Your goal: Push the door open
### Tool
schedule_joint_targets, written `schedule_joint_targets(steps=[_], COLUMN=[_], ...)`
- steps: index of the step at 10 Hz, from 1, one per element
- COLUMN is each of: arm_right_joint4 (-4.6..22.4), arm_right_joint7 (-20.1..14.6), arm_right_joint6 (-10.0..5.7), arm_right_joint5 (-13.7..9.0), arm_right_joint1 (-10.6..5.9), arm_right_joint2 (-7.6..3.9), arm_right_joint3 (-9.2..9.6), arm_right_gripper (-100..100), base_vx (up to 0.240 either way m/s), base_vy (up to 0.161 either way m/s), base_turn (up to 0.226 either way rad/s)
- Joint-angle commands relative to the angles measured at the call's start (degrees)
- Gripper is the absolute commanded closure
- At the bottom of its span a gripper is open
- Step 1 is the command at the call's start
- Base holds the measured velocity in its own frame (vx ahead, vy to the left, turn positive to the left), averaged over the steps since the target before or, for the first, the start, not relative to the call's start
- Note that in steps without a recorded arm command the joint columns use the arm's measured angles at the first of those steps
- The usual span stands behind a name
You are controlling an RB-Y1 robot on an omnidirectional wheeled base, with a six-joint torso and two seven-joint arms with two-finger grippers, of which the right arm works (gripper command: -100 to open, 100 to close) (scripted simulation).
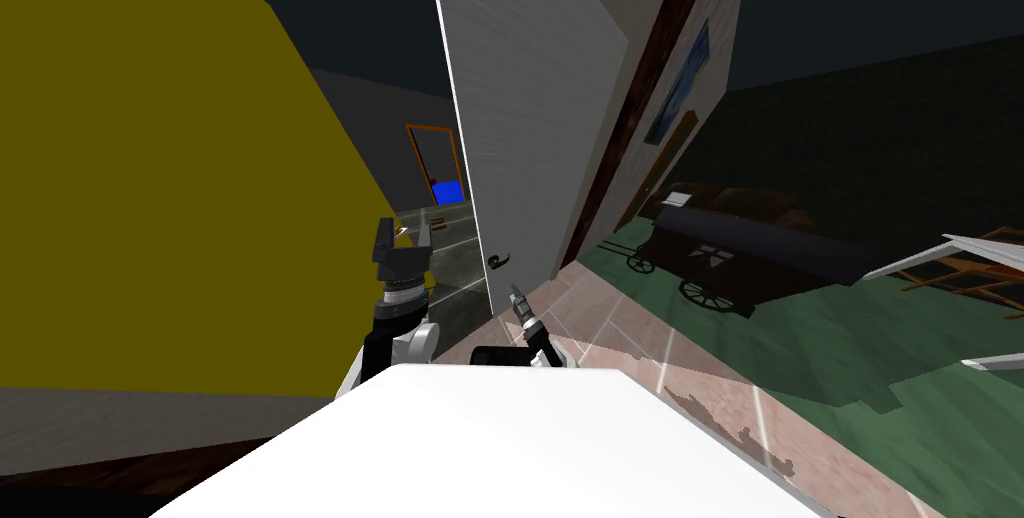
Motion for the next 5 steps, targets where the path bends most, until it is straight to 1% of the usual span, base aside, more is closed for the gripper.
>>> schedule_joint_targets(steps=[1, 2, 4, 5], arm_right_joint4=[1.8, 2.7, 4.5, 3.9], arm_right_joint7=[-0.3, -0.4, -0.6, -0.5], arm_right_joint6=[-0.27, -0.4, -0.67, -0.54], arm_right_joint5=[0.1, 0.1, 0.2, 0.2], arm_right_joint1=[-0.76, -1.08, -1.7, -1.53], arm_right_joint2=[0.01, 0.11, 0.33, 0.24], arm_right_joint3=[0.68, 1.11, 1.93, 1.66], arm_right_gripper=[-100, -100, -100, -100], base_vx=[0.182, 0.152, 0.123, 0.067], base_vy=[-0.082, -0.063, -0.039, -0.017], base_turn=[0.037, 0.026, 0.026, 0.007])
